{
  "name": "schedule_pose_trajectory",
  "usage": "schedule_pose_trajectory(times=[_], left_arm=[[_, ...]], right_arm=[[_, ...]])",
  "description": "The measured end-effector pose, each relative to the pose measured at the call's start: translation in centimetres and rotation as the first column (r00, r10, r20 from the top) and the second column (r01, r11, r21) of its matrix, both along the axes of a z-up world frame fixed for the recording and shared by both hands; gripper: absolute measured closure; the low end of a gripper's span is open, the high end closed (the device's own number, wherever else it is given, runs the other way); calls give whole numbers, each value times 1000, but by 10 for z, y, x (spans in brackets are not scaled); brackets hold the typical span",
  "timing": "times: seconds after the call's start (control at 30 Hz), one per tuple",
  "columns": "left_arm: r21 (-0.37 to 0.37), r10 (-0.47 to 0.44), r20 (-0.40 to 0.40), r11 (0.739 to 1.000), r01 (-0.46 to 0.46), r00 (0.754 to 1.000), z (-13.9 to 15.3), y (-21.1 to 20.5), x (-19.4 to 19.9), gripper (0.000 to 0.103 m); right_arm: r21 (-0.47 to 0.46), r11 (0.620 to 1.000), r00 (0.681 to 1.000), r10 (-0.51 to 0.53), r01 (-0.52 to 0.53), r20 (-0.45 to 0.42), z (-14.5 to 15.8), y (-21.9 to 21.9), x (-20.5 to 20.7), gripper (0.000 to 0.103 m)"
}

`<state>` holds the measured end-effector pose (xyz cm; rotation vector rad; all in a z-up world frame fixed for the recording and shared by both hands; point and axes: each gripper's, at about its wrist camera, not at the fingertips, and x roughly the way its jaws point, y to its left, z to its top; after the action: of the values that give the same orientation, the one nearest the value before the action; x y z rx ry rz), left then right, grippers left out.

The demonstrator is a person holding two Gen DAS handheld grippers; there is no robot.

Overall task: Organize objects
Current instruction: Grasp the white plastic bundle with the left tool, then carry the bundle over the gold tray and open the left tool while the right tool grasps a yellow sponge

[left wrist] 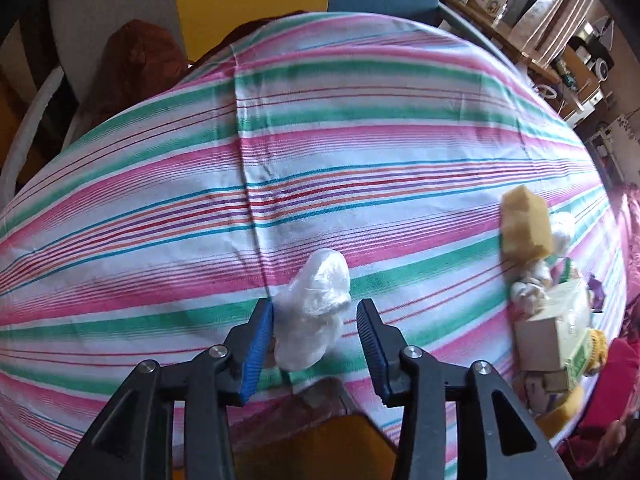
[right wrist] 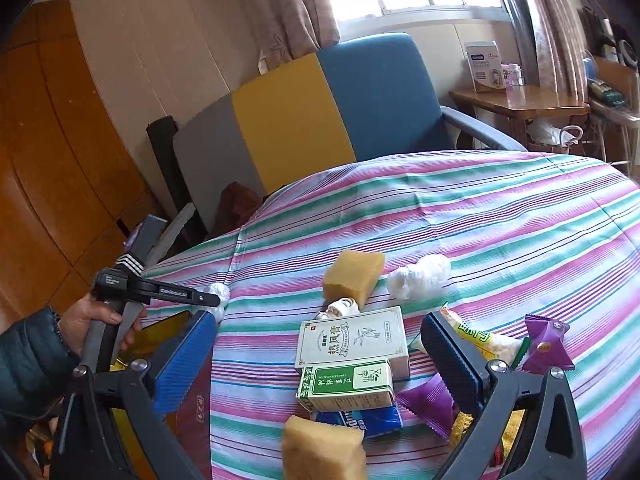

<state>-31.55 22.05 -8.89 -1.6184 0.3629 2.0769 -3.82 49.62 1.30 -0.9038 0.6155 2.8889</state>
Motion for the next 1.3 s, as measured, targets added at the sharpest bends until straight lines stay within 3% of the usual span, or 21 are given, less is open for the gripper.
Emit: schedule_pose_trajectory(times=[0.1,0.23,0.47,0.6,0.83,1.07,1.13,1.17,1.2,1.3], left_arm=[[-9,-5,-20,1000,5,1000,-6,6,1,67],[47,-20,-113,999,26,993,19,1,19,68],[212,40,-169,977,-3,985,71,-30,75,67],[276,74,-156,961,-28,985,80,-50,115,67],[309,107,-190,950,-44,976,91,-95,180,67],[359,260,-180,915,-182,949,86,-174,216,67],[365,330,-167,896,-252,929,79,-202,219,67],[368,365,-154,884,-290,918,74,-216,219,67],[370,405,-138,867,-333,904,69,-231,218,67],[365,481,-114,834,-414,869,54,-263,214,67]], right_arm=[[-1,1000,1000,-8,8,4,-1,2,-2,0],[-9,999,1000,-31,31,1,-1,8,-2,1],[-21,1000,999,9,-8,34,-6,1,-6,4],[2,999,995,48,-49,91,-16,-11,-10,4],[11,990,962,133,-140,238,-35,-40,-11,9],[55,996,936,50,-74,348,-60,-55,5,9],[74,995,925,36,-69,379,-69,-58,6,14],[89,994,915,29,-70,401,-74,-60,4,24],[109,992,907,19,-71,421,-80,-61,2,48],[124,990,910,6,-63,414,-85,-60,1,50]])
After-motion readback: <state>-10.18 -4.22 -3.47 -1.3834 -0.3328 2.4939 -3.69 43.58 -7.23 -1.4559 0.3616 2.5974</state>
